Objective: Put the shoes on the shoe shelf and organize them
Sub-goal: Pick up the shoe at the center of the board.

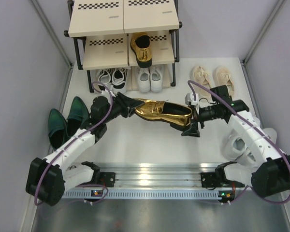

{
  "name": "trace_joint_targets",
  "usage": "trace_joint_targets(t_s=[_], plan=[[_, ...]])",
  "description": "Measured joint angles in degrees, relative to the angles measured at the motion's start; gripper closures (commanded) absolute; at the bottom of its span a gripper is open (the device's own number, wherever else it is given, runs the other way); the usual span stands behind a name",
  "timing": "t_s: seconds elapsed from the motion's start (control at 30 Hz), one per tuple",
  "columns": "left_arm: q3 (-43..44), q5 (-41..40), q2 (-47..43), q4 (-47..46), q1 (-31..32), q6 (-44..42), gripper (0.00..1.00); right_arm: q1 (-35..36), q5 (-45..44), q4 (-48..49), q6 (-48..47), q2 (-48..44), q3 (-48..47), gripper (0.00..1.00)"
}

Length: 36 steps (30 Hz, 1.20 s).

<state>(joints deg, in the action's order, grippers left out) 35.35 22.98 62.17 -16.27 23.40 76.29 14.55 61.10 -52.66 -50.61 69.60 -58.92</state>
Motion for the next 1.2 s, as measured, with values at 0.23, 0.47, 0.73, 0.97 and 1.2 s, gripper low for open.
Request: trace_joint_targets(t_s=[0.23, 0.47, 0.73, 0.97, 1.2], plan=[[1.0, 0.1, 0.0, 0.0, -0.2, 0.0, 1.0, 4.3, -3.8, 12.9, 14.1, -4.0, 2.4, 0.01], [1.0, -0.3, 0.0, 0.5, -0.3, -0.9, 1.0, 4.8, -6.9, 16.7, 22.0, -4.0, 2.3, 0.01], [1.1, -0.5, 0.4, 1.4, -0.8, -1.6, 1.0, 7.6, -9.4, 17.9, 25.4, -4.1, 2.3, 0.44], [1.1, -0.9, 0.4, 2.4, -1.1, -1.7, 0.92, 8.9, -11.6, 18.3, 25.8, -4.2, 2.3, 1.0], [1.4, -1.8, -1.7, 2.2, -0.5, -0.6, 0.02, 9.1, -11.0, 18.3, 27.2, -4.5, 2.3, 1.0]])
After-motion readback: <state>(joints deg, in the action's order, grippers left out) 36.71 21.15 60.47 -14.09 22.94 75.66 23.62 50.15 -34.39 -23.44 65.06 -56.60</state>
